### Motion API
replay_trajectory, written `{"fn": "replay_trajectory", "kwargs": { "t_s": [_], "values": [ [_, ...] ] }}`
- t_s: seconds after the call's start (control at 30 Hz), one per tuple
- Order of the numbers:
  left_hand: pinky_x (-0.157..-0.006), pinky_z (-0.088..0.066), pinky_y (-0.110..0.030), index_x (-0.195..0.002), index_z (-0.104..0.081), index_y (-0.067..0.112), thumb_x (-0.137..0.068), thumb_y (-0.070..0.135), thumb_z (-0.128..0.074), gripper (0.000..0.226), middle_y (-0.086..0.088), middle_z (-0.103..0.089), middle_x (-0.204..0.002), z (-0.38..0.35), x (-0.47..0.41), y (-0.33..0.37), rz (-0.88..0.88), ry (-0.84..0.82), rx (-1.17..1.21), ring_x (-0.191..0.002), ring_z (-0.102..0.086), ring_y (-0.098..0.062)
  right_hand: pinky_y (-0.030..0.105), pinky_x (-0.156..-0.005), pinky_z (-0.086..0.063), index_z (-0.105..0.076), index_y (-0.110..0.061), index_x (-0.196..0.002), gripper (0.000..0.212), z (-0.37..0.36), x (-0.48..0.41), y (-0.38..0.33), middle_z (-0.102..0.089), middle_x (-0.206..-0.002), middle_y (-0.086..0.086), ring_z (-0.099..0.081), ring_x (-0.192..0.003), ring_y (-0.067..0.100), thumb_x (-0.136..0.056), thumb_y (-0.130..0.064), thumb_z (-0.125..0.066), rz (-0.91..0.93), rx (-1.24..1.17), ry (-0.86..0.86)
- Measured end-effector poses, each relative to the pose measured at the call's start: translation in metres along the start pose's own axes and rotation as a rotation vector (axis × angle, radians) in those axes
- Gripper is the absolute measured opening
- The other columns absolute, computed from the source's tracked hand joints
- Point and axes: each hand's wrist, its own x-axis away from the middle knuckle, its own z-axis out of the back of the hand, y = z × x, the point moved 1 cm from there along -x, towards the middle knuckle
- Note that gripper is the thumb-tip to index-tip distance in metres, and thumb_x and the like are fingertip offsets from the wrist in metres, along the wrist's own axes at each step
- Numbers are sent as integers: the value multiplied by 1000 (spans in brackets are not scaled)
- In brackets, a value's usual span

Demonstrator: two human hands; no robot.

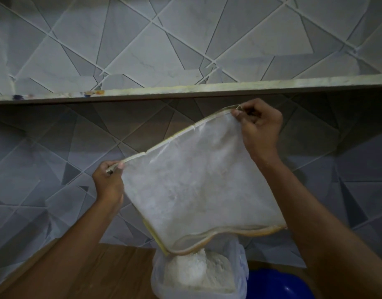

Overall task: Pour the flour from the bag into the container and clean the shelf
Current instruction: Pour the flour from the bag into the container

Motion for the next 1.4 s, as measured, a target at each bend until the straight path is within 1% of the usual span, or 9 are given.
{"fn": "replay_trajectory", "kwargs": {
  "t_s": [0.1,0.37,0.53,0.7,0.83,1.0,1.13,1.23,1.4],
  "values": [
    [-49,-47,-20,-91,-59,11,-97,6,-61,8,1,-55,-74,1,2,4,-26,-10,-10,-62,-51,-11,20,-68,-51,-70,2,-84,5,1,1,2,-65,-75,-1,-59,-70,0,-85,-3,-73,-26,-30,86],
    [-75,-51,-32,-98,-64,10,-93,16,-68,8,-15,-58,-109,15,1,-1,-173,-108,-226,-92,-58,-23,29,-69,-52,-71,2,-85,6,-2,-1,-1,-68,-77,9,-61,-72,8,-84,-3,-74,-52,-93,126],
    [-94,-38,-44,-113,-64,25,-87,42,-73,32,6,-52,-129,10,15,12,-454,-182,-586,-117,-43,-21,17,-66,-49,-70,-1,-85,4,-11,4,-6,-64,-75,-2,-58,-69,-1,-84,-1,-74,-69,-113,150],
    [-98,-41,-46,-123,-62,27,-87,42,-72,40,22,-56,-112,3,26,34,-628,-220,-501,-119,-42,-20,15,-67,-49,-69,-4,-87,5,-16,2,-10,-63,-76,-2,-59,-70,0,-85,-1,-73,-45,-133,159],
    [-99,-43,-55,-124,-59,34,-86,44,-71,41,15,-64,-114,-5,20,45,-653,-275,-555,-118,-48,-16,19,-68,-50,-67,-7,-85,9,-18,1,-14,-63,-76,-1,-60,-72,4,-84,0,-73,16,-132,128],
    [-92,-51,-46,-104,-66,39,-80,35,-80,28,15,-67,-94,-28,20,60,-559,-461,-359,-100,-62,-16,20,-66,-48,-67,-8,-84,10,-27,5,-20,-62,-75,-3,-58,-70,5,-84,1,-73,63,-134,98],
    [-78,-48,-46,-76,-59,31,-79,44,-71,17,9,-56,-66,-43,20,56,-500,-420,-325,-68,-52,-5,20,-65,-47,-66,-10,-85,11,-30,7,-21,-62,-76,-5,-58,-70,4,-87,0,-72,95,-112,55],
    [-74,-49,-50,-72,-58,28,-76,49,-68,24,11,-53,-63,-48,16,50,-412,-382,-245,-67,-48,-8,31,-68,-54,-68,-7,-87,7,-26,9,-19,-66,-81,-3,-63,-75,9,-89,-10,-73,124,-31,-36],
    [-74,-47,-46,-70,-59,30,-74,56,-66,26,15,-53,-60,-47,11,47,-305,-303,-231,-67,-48,-10,35,-75,-58,-66,-11,-111,43,-8,23,-5,-69,-99,-2,-66,-87,11,-79,-34,-84,145,209,-244]
  ]
}}
